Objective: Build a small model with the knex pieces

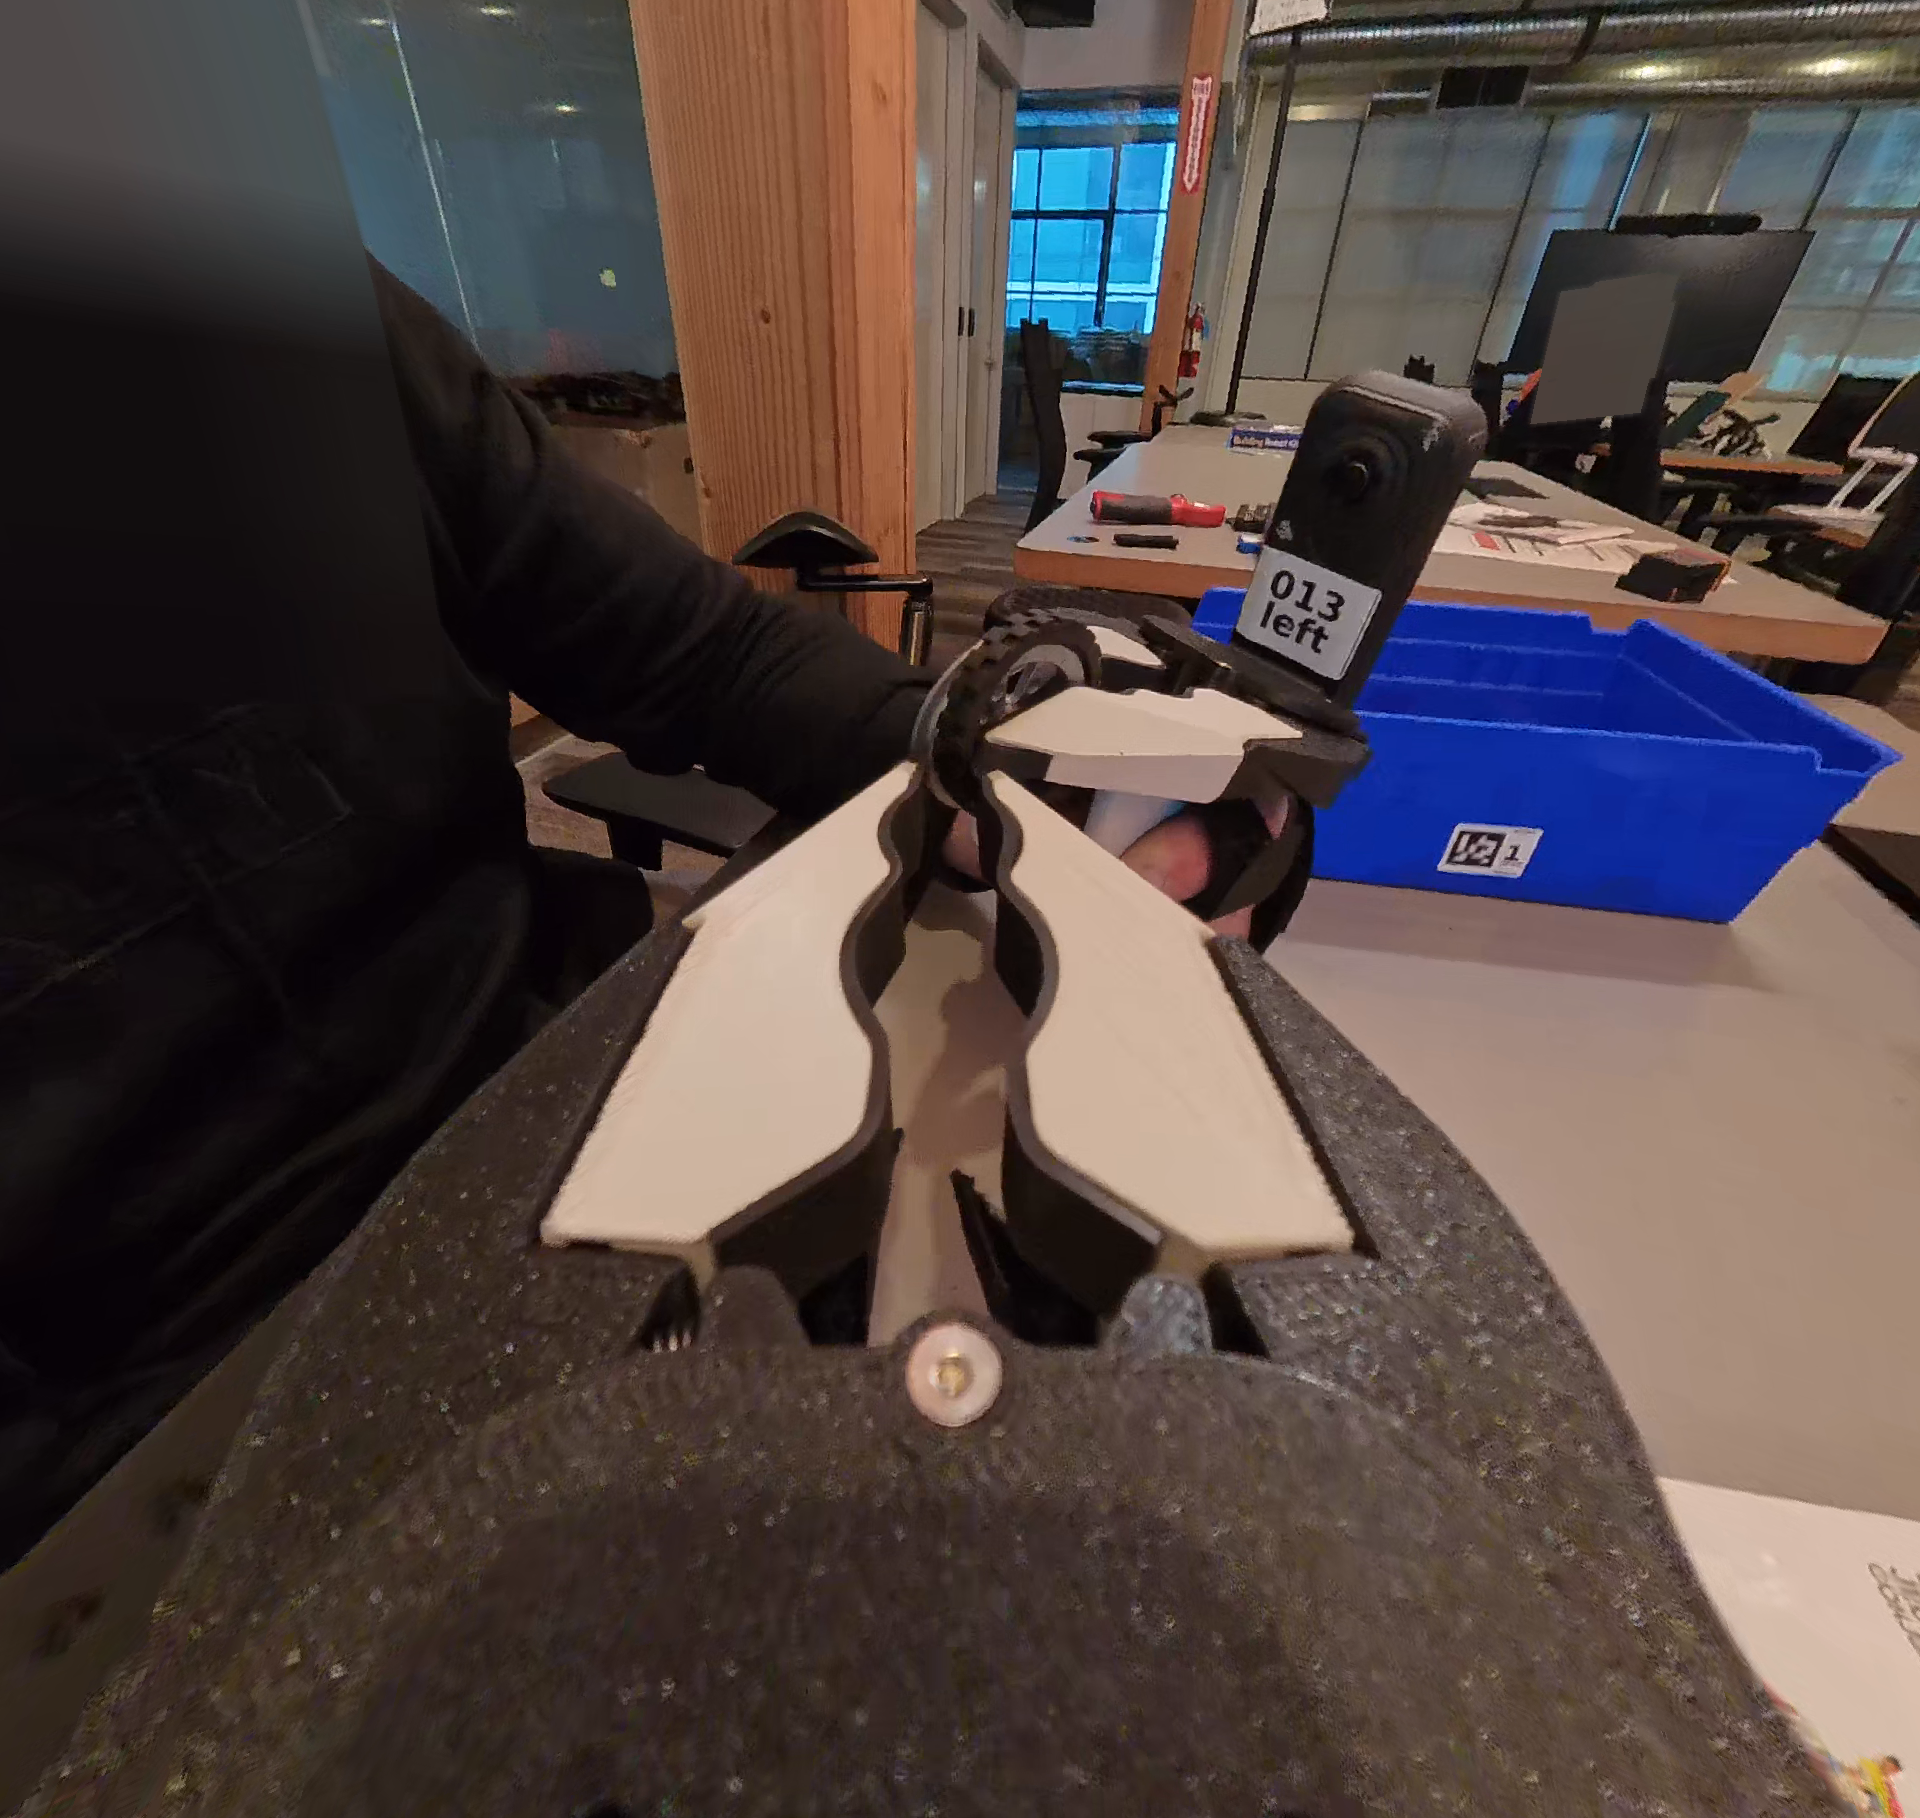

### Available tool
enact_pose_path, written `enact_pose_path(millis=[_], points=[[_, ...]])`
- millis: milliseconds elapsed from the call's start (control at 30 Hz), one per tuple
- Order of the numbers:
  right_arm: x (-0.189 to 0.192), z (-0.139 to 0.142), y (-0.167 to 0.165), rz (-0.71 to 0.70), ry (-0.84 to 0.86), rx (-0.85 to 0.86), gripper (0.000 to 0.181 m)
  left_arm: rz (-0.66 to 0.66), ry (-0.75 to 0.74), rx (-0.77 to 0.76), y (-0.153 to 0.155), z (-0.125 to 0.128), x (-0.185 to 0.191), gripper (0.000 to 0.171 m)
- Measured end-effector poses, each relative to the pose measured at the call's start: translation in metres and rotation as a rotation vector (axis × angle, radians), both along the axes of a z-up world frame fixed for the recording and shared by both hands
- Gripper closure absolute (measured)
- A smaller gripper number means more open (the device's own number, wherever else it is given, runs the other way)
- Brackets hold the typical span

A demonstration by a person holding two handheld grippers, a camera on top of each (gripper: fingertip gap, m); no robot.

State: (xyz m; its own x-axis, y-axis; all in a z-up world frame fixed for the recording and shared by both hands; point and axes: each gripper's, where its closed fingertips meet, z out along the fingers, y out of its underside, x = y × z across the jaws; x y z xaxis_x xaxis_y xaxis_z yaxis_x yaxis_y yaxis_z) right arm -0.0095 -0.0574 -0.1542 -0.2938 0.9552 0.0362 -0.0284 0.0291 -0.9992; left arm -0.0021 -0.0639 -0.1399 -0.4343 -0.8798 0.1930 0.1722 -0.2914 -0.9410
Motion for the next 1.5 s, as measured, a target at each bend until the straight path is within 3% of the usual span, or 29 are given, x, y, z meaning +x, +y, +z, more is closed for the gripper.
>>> enact_pose_path(millis=[200, 500, 633, 800, 933, 1167, 1500], points=[[0.000, 0.008, -0.001, -0.012, 0.032, 0.039, 0.177, 0.017, -0.022, 0.006, 0.002, 0.007, 0.000, 0.164], [0.000, 0.009, 0.020, -0.126, 0.025, 0.048, 0.181, 0.192, 0.006, 0.028, 0.026, 0.008, -0.001, 0.163], [-0.001, 0.010, 0.016, -0.121, 0.009, 0.086, 0.181, 0.137, -0.002, -0.012, 0.023, 0.008, -0.001, 0.161], [0.002, 0.009, -0.002, 0.026, 0.028, 0.020, 0.181, 0.031, 0.006, -0.011, 0.005, 0.008, 0.003, 0.160], [0.006, 0.003, 0.001, 0.009, -0.010, 0.042, 0.180, 0.126, 0.108, 0.069, 0.014, -0.003, 0.004, 0.146], [0.006, -0.009, 0.003, -0.035, -0.101, 0.119, 0.180, 0.173, 0.233, 0.165, 0.015, -0.016, 0.004, 0.151], [0.012, -0.001, -0.010, 0.009, -0.088, 0.153, 0.181, 0.086, 0.140, 0.094, 0.004, -0.010, 0.007, 0.156]])
